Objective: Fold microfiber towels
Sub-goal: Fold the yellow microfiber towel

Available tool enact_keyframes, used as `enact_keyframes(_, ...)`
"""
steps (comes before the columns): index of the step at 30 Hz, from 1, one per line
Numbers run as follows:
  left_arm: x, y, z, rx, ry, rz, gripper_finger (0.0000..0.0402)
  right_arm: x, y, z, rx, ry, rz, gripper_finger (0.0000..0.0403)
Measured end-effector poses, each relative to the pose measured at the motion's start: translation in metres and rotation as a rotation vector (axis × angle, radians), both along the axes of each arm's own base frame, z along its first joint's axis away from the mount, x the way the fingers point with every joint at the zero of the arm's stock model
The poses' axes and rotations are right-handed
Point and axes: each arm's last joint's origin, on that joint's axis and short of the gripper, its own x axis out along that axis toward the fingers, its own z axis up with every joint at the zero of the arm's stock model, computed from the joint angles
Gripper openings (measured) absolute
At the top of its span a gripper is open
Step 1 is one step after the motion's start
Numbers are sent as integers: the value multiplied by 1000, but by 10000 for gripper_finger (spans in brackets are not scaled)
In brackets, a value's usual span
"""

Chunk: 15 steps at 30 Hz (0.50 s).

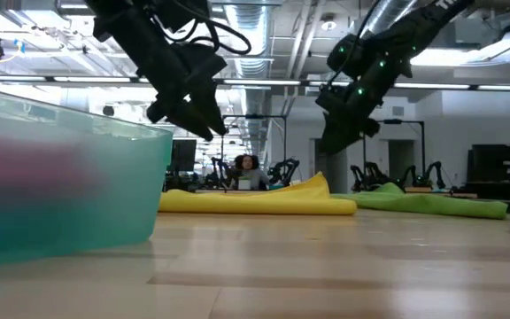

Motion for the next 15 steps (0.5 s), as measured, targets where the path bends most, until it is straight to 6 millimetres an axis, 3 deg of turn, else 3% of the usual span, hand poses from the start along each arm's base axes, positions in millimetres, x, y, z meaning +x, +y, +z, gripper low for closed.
enact_keyframes(7, 8, -2, 16, -5, -27, -118, 175, -22, 7, 41, -90, -63, 31, 189)
enact_keyframes(15, 10, -10, 58, 53, -65, -356, 175, -52, 46, 81, -156, -132, 233, 187)
